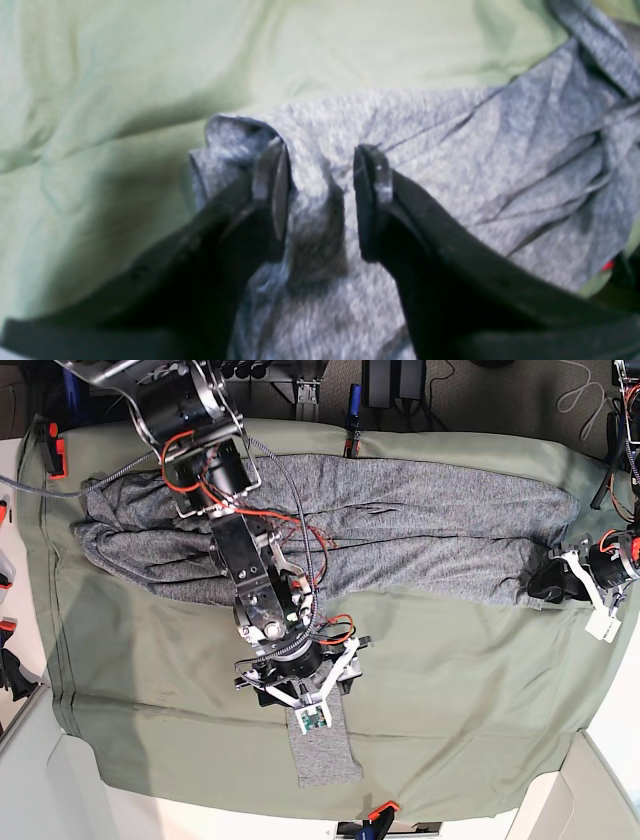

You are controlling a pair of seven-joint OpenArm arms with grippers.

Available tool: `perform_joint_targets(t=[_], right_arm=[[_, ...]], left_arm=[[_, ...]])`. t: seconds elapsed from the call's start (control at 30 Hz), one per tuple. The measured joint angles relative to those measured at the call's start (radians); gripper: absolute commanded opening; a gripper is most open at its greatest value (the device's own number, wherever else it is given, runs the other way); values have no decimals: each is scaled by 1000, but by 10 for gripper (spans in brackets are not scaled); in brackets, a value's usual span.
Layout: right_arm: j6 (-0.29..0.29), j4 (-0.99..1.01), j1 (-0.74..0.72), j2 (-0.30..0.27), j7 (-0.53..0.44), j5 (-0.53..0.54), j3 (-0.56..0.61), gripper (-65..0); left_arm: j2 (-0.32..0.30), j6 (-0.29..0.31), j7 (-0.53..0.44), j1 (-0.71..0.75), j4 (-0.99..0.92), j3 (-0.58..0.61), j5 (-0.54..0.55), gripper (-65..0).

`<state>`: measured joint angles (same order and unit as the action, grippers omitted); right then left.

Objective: Fold the T-shirt properly
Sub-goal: 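Lift the sleeve with the right gripper and fold it onto the shirt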

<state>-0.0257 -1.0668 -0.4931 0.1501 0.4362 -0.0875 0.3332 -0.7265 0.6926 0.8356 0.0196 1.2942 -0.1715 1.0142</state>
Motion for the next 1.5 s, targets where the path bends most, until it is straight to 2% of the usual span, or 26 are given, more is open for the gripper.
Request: perform_joint_targets(t=[0.13,0.17,0.27,0.47,0.53,0.6,0.67,0.77,0.83,1.03,1.17,1.2,1.27,1.37,1.47,1.5], right_arm=[[-21,202,-55,-12,0,-16,3,-247],[-23,219,-55,-13,-34,-11,3,-247],[2,228,-64,-9,-28,-7,3,-247],[3,229,-61,-6,-34,31,6,-263],[29,229,-61,-6,-34,28,6,-362],[52,230,-61,-6,-32,47,6,-517],[106,230,-61,-6,-31,70,6,-650],[233,230,-61,-6,-29,121,5,-650],[287,229,-56,-6,-31,158,6,-650],[366,73,37,-9,-16,227,6,-650],[544,-111,134,-11,-2,319,20,-650],[567,-155,158,-11,17,343,34,-650],[568,-229,205,-8,63,360,65,-650],[568,-289,251,-9,69,364,87,-644],[561,-303,255,-11,75,363,85,-341],[559,-309,255,-11,81,364,77,-274]], left_arm=[[0,0,2,0,0,0,2,-407],[0,0,2,0,0,0,2,-407],[1,0,2,0,0,0,1,-407],[1,0,2,-1,0,0,2,-407],[1,0,2,0,0,0,1,-407],[1,0,2,0,0,0,1,-407],[1,0,2,0,0,0,1,-407],[2,0,2,0,0,0,0,-407],[1,0,-5,0,0,0,1,-407],[2,0,-5,0,0,0,2,-407],[1,0,-5,0,0,0,0,-407],[1,0,-5,0,0,0,0,-407],[2,0,-5,0,0,0,1,-407],[1,0,-5,0,0,0,0,-407],[1,0,-5,-1,0,0,14,-407],[1,0,-6,-2,0,0,22,-407]])
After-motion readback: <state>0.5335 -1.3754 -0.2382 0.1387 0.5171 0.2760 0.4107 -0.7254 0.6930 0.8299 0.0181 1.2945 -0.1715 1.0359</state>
